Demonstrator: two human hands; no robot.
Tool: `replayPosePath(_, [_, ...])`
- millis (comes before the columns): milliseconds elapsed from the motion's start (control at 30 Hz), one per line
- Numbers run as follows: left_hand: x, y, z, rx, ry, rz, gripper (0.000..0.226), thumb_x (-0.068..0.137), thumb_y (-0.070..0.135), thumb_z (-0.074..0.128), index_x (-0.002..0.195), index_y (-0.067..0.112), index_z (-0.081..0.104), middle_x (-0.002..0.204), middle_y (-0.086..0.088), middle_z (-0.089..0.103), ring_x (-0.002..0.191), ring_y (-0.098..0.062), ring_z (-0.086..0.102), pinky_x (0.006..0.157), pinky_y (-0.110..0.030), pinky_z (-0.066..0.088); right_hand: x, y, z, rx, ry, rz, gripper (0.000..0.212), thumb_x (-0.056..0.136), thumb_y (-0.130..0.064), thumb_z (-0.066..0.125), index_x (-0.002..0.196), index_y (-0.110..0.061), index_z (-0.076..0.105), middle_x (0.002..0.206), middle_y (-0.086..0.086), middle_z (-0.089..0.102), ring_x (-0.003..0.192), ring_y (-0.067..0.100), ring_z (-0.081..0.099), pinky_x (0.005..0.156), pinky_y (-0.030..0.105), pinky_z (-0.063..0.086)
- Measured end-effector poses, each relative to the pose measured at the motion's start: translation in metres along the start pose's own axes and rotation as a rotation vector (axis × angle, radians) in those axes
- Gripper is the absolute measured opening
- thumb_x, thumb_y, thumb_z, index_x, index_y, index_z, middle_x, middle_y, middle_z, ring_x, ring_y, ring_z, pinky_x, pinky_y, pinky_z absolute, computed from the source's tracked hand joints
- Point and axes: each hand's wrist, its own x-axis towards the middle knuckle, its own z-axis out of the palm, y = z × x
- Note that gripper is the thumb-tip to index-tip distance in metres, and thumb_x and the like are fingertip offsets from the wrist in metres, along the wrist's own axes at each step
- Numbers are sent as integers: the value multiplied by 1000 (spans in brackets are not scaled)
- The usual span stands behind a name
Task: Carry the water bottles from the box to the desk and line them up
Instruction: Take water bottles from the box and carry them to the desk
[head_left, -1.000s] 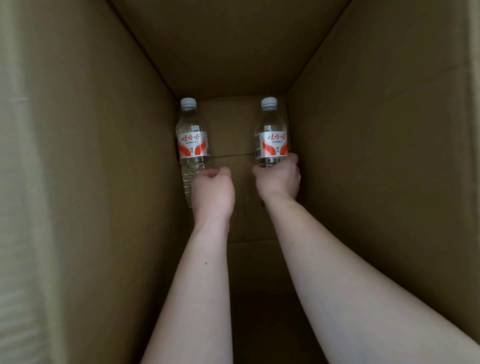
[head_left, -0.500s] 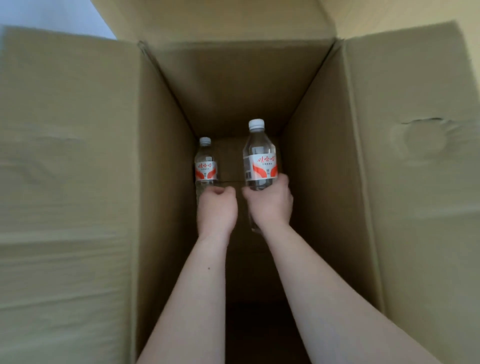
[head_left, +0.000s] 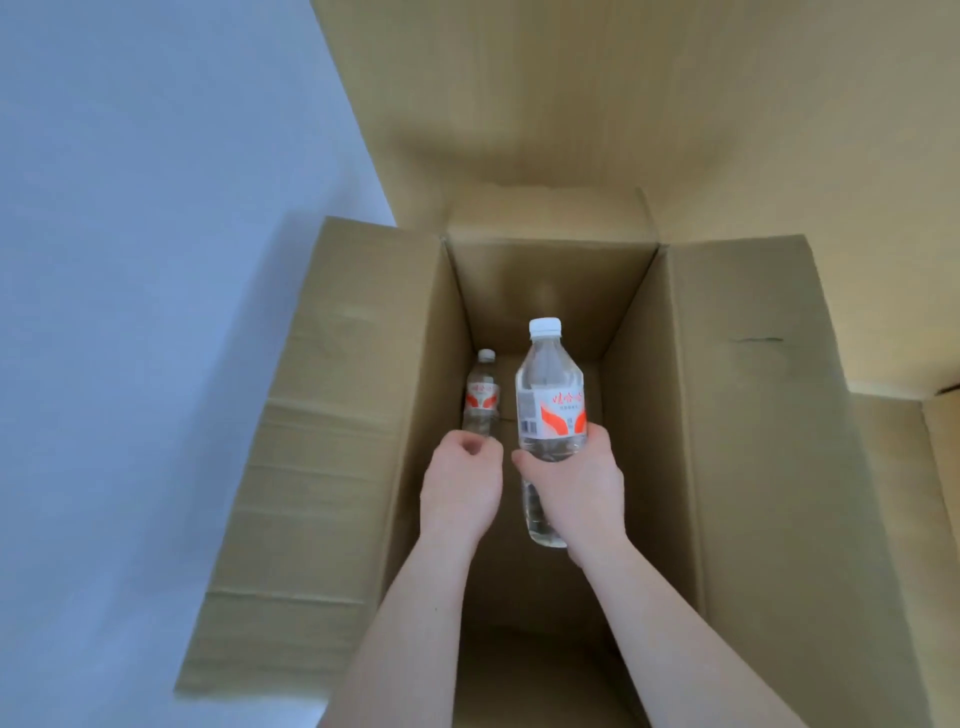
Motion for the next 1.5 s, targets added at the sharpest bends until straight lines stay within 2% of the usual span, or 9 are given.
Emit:
replayPosePath(200, [-58,-6,-32,-162,8,-35,7,100,30,54,104,29,60,102,3,70,96,-13,67,84,-31,56,-52,-8,-14,-41,-53,-121,63,82,-39,83,130,-25,45,101,-16,57,83,3,60,63,13,41])
replayPosePath(333, [-92,-12,-58,-209,48,-37,10,98,27,53,91,32,58,95,2,73,91,-13,69,86,-34,57,-87,-14,-13,-40,-94,-172,65,81,-39,84,130,-25,44,98,-18,55,83,2,60,62,11,38])
replayPosePath(533, [-146,-45,-97,-242,95,-22,6,94,27,53,91,31,57,91,0,74,91,-17,71,90,-41,58,-149,-19,-6,-71,-167,-260,66,80,-39,85,130,-25,44,102,-14,58,85,3,60,64,14,42])
replayPosePath(633, [-172,-66,-119,-283,133,-22,9,92,25,52,94,25,60,84,-1,73,83,-23,69,83,-40,57,-182,-19,-3,-66,-194,-298,62,78,-35,86,124,-24,46,100,-13,62,91,7,64,69,20,48])
replayPosePath(833, [-221,-99,-162,-368,233,0,10,93,22,51,90,21,61,86,-5,72,91,-29,72,90,-49,58,-243,-23,9,-87,-262,-420,61,73,-35,86,121,-20,51,97,-12,66,89,6,66,67,20,49])
replayPosePath(933, [-241,-120,-178,-428,304,-24,11,91,21,51,89,20,62,80,-2,71,86,-24,71,90,-47,58,-268,-24,19,-120,-338,-465,65,71,-39,87,121,-19,51,99,-10,66,93,10,67,70,24,52])
replayPosePath(1067, [-268,-151,-190,-505,400,-72,11,95,22,53,89,20,62,82,-1,72,96,-26,72,91,-45,58,-296,-19,31,-177,-483,-497,65,72,-32,87,123,-19,48,106,-4,67,98,17,69,78,30,57])
replayPosePath(1267, [-305,-206,-189,-628,565,-164,10,98,20,54,92,19,62,86,-2,71,79,-18,68,86,-39,57,-324,10,49,-316,-703,-574,67,70,-29,88,122,-17,47,104,-5,66,92,15,69,84,40,59])
replayPosePath(1500, [-354,-269,-155,-809,756,-351,11,97,22,53,98,18,64,89,-1,72,78,-14,69,80,-35,58,-349,54,67,-472,-983,-673,67,70,-31,87,120,-22,44,99,-15,63,87,-2,64,69,23,49])
